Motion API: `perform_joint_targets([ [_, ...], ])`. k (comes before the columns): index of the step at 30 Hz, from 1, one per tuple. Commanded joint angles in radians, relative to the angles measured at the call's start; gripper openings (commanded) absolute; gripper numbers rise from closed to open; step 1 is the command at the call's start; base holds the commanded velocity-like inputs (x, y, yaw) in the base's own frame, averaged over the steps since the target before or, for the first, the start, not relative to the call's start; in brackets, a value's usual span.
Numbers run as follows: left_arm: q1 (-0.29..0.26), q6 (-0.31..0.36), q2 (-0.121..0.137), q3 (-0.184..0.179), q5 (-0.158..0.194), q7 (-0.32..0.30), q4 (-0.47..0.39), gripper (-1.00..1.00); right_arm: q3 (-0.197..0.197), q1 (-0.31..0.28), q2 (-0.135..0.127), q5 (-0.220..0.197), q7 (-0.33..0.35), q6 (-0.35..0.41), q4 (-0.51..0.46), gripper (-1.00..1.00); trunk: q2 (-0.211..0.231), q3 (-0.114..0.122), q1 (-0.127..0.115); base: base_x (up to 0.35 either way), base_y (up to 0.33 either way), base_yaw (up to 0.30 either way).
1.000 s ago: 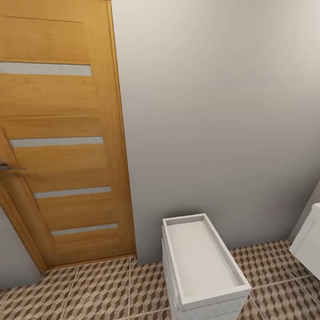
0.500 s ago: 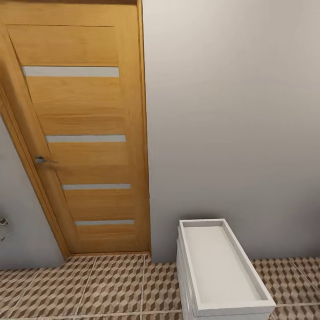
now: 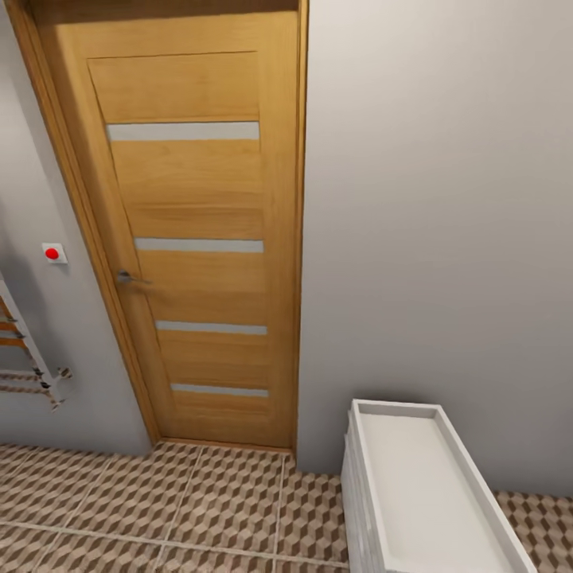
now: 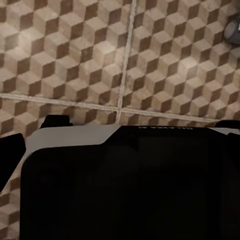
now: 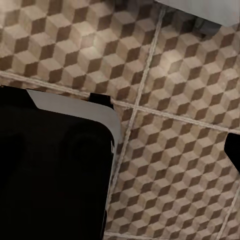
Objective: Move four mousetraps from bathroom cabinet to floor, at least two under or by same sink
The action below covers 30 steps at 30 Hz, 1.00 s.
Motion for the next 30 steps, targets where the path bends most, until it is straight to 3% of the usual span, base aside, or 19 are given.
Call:
perform_joint_targets([
  [1,0.0,-0.004,0.0,-0.008,0.011,-0.004,0.002,1.0,-0.005,-0.001,0.002,0.01,-0.004,-0.006,0.003,1.0,-0.001,-0.001,0.0,0.0,0.0,0.279],
  [19,0.01,-0.002,0.002,-0.007,0.017,0.002,0.003,1.0,-0.002,-0.001,0.011,0.03,-0.003,-0.007,0.003,1.0,-0.001,-0.001,0.0,0.0,0.0,0.279],
  [30,0.013,-0.003,0.017,-0.007,0.04,0.003,0.004,1.0,-0.002,-0.001,0.016,0.047,-0.004,-0.008,0.003,1.0,-0.001,-0.001,0.0,0.0,0.0,0.279],
])
